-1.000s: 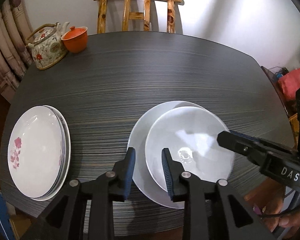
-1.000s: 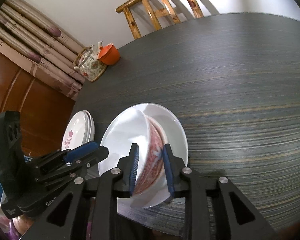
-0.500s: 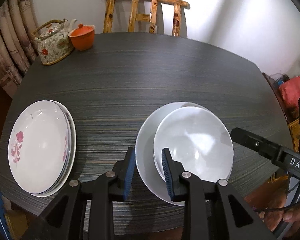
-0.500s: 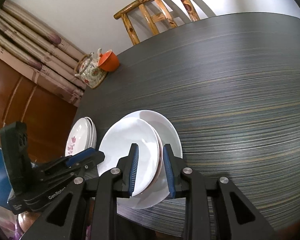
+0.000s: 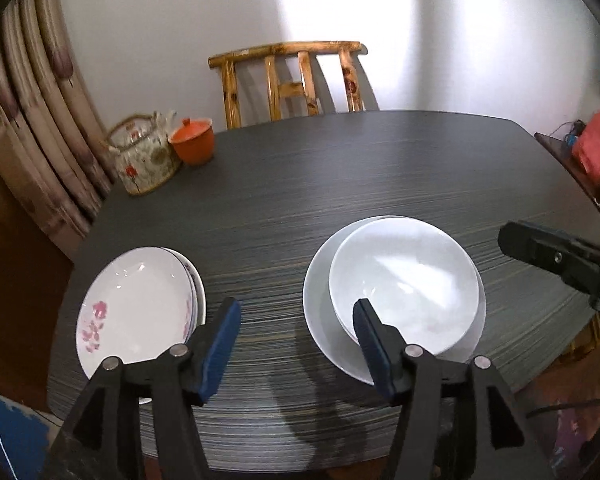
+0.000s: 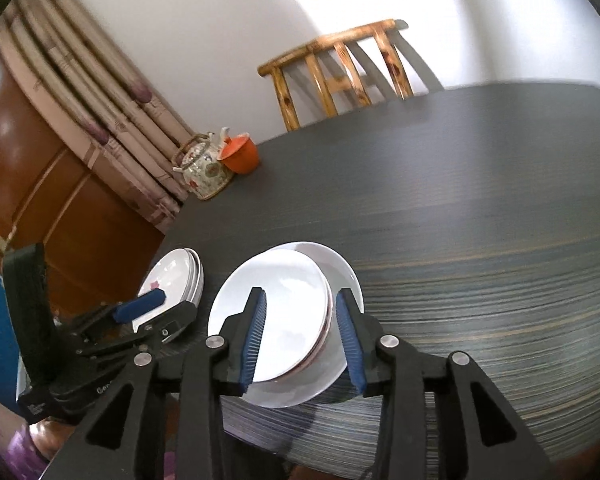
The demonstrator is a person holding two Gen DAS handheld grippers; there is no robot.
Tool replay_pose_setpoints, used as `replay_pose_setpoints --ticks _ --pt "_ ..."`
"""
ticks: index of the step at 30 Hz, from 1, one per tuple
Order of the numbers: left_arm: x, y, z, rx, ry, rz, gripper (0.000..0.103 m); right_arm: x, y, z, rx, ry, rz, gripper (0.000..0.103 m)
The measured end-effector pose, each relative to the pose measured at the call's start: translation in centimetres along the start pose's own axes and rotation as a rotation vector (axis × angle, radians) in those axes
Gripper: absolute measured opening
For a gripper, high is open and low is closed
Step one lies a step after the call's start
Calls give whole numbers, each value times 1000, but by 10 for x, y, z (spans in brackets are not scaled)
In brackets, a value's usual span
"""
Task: Organize plates and bowls
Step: 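Open both grippers and withdraw them from the bowl stack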
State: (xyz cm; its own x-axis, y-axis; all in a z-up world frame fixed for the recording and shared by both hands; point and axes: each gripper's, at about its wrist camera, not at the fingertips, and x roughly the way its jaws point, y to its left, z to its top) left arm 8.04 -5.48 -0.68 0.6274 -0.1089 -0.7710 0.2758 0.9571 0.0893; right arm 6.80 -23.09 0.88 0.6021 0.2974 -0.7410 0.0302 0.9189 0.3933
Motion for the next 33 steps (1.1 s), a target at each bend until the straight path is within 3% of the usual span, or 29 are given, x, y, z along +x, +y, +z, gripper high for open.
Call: replay_pose_setpoints --ticks 4,8,11,20,25,28,33 --pt "-8 1 -9 -27 -5 8 65 -13 15 -6 -83 -60 -17 44" --pt "-17 1 -15 -22 -25 16 65 -22 19 -13 -93 -125 -22 65" --pt "-24 -1 -20 4 -55 -28 65 -27 20 -18 -80 -140 -32 78" --pt "-24 4 -30 -62 -88 -128 65 -31 26 -29 -67 -116 -79 79" --pt "-24 7 -35 -68 -105 -134 65 -36 28 -33 -58 -120 -119 79" --pt "-26 4 -37 -30 -126 -75 65 -39 31 -36 -57 -131 -144 79" --pt "-26 0 -40 -5 -135 -64 65 -42 37 -41 -64 -147 -170 79"
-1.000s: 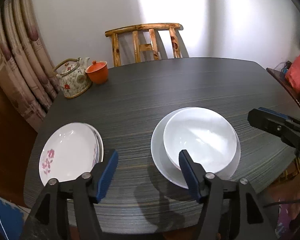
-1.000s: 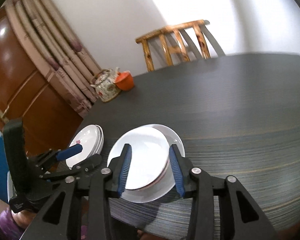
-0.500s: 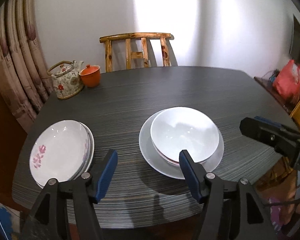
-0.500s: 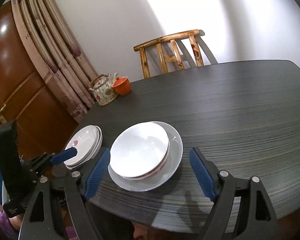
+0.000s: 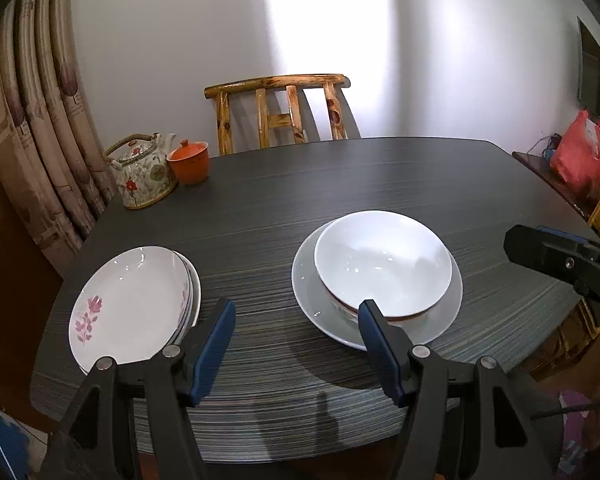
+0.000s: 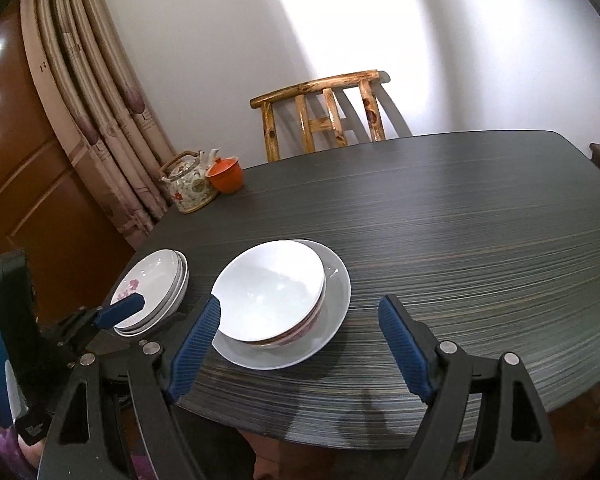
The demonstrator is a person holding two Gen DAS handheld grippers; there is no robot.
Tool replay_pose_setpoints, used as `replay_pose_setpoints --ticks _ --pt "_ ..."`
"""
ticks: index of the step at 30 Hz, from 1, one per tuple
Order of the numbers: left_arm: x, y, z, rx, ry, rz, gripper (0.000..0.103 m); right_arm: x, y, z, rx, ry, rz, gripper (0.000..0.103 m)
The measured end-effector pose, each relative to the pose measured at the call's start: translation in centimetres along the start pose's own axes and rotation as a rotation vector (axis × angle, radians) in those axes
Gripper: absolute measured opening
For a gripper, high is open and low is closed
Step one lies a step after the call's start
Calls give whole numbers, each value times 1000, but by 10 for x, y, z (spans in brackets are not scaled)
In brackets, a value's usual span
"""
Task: Organize plates and bowls
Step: 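Open both grippers and withdraw them from the bowl stack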
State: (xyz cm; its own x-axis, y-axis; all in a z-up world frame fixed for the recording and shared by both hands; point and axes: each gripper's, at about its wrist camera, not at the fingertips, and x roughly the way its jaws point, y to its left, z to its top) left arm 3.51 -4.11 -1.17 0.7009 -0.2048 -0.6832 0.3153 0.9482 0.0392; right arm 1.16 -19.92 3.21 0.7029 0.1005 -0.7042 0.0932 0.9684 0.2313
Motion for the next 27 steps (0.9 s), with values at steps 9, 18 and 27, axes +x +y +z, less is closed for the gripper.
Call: replay_pose_setpoints --ticks 9,18,27 --pt "6 -1 -2 -20 41 3 65 -3 -2 -6 6 9 -3 81" --pt "14 -4 1 -21 66 21 65 -1 -15 -13 54 25 10 83" --pt "25 1 4 -45 98 28 65 5 -26 -15 58 39 14 83"
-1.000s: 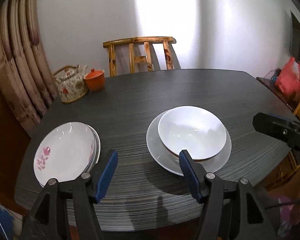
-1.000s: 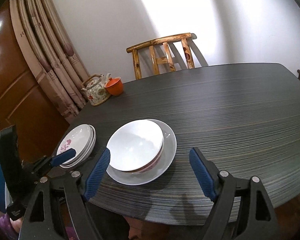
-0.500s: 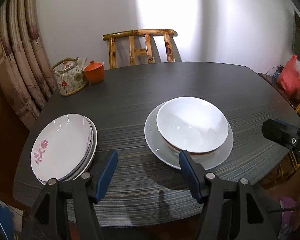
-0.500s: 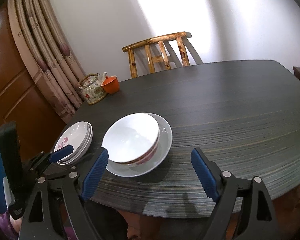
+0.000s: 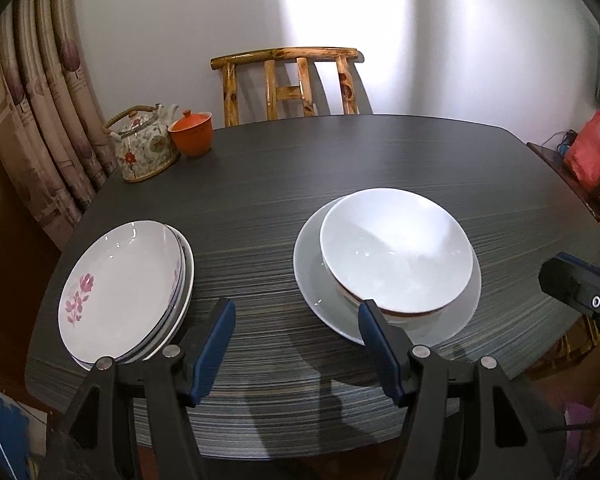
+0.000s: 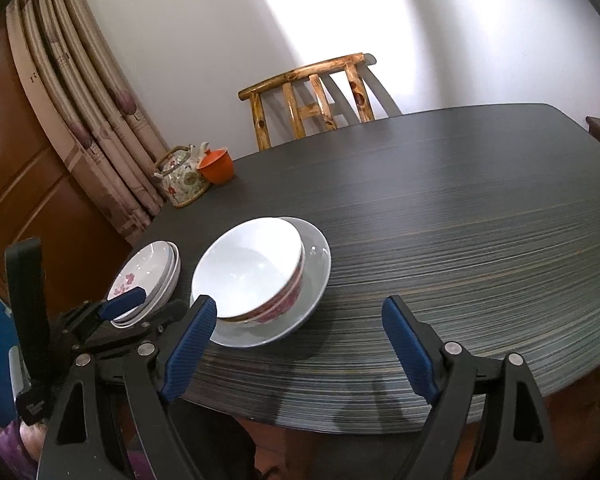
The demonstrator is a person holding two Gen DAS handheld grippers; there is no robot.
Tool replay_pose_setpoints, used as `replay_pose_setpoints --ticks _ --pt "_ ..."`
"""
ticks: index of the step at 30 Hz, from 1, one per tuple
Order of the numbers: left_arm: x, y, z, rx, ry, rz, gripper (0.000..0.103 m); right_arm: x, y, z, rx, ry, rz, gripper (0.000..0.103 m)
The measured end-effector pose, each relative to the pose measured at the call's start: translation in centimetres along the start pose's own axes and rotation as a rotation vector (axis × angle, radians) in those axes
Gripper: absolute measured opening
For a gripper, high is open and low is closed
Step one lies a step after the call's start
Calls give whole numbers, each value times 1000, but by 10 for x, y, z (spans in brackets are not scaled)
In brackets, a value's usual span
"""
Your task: Organize plates and bowls
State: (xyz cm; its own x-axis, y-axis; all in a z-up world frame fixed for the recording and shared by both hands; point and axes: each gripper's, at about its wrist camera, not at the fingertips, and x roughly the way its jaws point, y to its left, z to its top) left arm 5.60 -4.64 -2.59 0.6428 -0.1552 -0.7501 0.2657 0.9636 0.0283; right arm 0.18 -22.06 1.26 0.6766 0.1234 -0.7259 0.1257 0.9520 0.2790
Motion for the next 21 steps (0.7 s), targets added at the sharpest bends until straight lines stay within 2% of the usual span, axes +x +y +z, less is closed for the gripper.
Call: replay_pose_setpoints --ticks 5,7,12,17,21 --pt "7 6 3 -11 19 -12 65 5 -8 -2 17 17 13 83" --pt "9 8 4 -16 27 -20 65 8 -12 -1 41 34 49 80" --pt "16 18 8 -35 44 -32 65 10 -17 0 43 37 43 79" --pt "25 25 10 -57 77 -72 65 15 -22 1 54 51 52 78" --pt "32 30 12 -77 105 -140 65 20 -25 2 57 66 47 76"
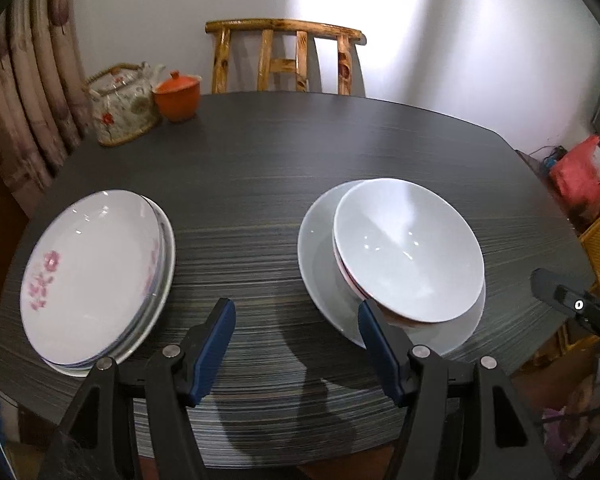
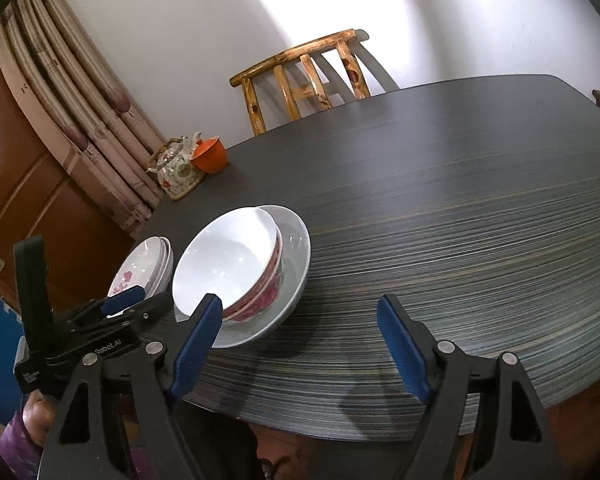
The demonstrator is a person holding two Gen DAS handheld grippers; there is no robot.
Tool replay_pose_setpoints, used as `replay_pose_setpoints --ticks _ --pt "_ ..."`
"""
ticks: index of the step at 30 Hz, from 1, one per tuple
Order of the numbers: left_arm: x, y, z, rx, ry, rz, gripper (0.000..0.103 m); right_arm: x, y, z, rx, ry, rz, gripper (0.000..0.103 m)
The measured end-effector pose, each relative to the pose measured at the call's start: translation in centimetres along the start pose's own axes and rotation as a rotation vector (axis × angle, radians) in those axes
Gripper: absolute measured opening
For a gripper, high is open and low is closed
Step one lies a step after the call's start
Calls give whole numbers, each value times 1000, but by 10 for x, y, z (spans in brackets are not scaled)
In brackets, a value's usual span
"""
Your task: Organize plates and bowls
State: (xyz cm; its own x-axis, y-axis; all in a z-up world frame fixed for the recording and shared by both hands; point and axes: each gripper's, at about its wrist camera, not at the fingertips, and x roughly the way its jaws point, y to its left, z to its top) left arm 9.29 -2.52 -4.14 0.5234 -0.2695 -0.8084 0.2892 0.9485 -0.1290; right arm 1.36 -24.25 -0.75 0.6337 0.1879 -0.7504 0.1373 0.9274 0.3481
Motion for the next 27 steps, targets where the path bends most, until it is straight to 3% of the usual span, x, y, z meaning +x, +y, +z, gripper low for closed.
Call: replay_pose_setpoints --ticks 9,17,27 --pt "21 10 5 -21 76 -43 65 12 -11 5 33 45 16 71" --pt "32 10 11 14 120 -46 65 37 -27 16 95 132 67 49" --pt "47 11 16 11 168 -39 65 77 -30 32 106 253 85 37"
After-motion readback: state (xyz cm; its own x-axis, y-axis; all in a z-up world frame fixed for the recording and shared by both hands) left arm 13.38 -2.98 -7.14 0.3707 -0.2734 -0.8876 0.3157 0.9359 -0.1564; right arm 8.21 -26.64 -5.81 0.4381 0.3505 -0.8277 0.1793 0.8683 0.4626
